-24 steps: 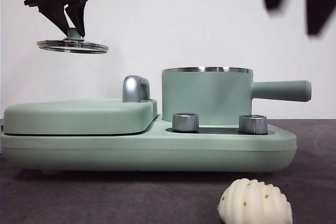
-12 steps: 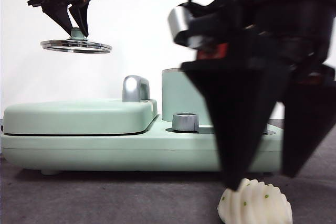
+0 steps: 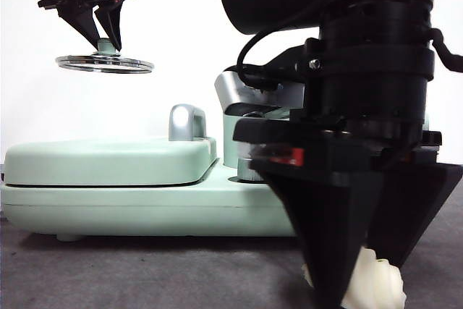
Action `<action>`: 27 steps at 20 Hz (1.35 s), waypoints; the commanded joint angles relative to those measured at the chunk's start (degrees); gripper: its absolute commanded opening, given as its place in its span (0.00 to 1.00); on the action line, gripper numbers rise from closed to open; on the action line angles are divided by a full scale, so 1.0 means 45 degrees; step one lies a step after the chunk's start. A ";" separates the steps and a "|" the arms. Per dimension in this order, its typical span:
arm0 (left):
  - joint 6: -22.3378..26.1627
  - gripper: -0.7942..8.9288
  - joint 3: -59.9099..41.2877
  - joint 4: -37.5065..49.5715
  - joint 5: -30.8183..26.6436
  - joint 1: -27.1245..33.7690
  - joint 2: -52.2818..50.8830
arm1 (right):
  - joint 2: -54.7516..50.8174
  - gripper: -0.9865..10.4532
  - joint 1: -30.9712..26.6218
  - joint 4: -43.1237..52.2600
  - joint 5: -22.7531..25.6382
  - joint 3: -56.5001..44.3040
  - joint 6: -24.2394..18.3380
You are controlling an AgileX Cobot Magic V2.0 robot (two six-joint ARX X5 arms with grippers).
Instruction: Put the buns in a small steamer
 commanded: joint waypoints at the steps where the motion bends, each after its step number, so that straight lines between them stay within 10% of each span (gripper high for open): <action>1: -0.0010 0.10 0.0520 0.0253 0.0034 -0.0034 0.0243 | 0.0233 0.24 0.0126 0.0034 -0.0102 0.0141 0.0078; 18: -0.0005 0.10 0.0520 0.0257 0.0034 -0.0034 0.0243 | 0.3303 0.25 -0.4454 -0.7091 0.2239 1.3488 -0.4915; 27: -0.0010 0.10 0.0520 0.0248 0.0034 -0.0034 0.0243 | 0.6164 0.25 -0.4779 -0.7232 0.2997 1.4197 -0.5464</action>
